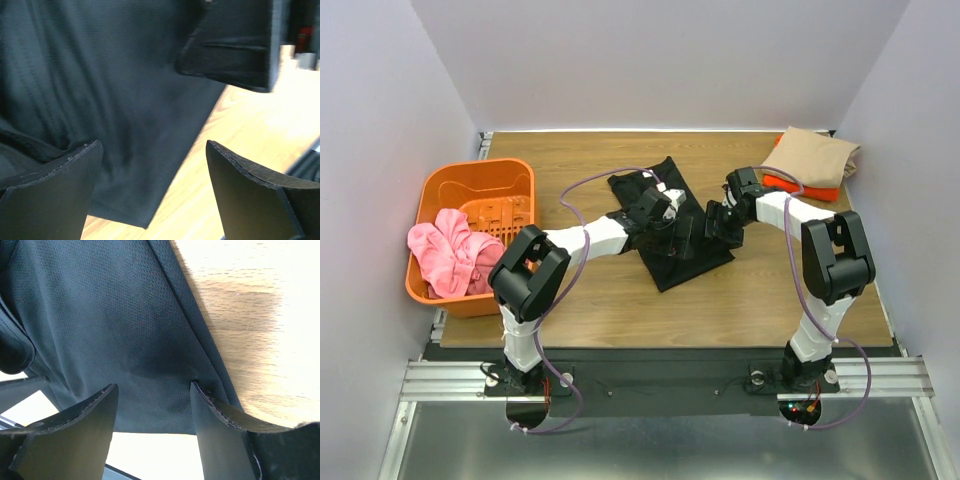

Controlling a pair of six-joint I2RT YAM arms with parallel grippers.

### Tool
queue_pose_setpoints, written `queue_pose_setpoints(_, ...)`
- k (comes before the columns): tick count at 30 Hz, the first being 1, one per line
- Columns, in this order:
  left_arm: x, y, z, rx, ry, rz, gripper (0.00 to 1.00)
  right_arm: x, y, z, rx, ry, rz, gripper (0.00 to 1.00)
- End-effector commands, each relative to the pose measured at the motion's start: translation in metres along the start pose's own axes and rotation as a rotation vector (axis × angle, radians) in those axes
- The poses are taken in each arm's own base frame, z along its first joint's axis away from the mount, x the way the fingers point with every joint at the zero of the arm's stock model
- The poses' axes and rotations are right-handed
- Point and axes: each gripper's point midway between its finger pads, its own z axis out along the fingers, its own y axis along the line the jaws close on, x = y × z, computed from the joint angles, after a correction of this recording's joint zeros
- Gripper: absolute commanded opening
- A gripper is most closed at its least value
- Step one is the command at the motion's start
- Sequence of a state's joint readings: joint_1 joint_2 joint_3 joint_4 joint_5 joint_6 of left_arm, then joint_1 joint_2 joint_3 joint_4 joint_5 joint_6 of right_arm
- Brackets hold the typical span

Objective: Fold and stack the t-shirts
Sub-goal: Fold the tshirt

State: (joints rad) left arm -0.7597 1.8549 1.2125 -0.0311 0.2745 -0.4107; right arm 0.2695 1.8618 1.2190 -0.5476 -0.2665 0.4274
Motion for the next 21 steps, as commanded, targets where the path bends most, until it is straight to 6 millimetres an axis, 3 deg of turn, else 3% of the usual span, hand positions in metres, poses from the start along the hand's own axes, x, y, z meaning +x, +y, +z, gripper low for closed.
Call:
queue_pose_setpoints(1, -0.020, 0.011, -0.004, -0.078, -0.052, 0.044, 0.96, 0.019, -0.021, 0.019, 0.069, 0.041, 0.006, 0.66)
queue_pose_setpoints(12, -0.034, 0.051, 0.000, -0.236, -0.067, 0.084, 0.96, 0.028, -0.025, 0.017, 0.078, 0.055, 0.009, 0.66)
queue_pose_setpoints(21, -0.064, 0.087, -0.016, -0.365, -0.140, 0.094, 0.96, 0.036, -0.030, 0.017, 0.088, 0.065, 0.012, 0.66)
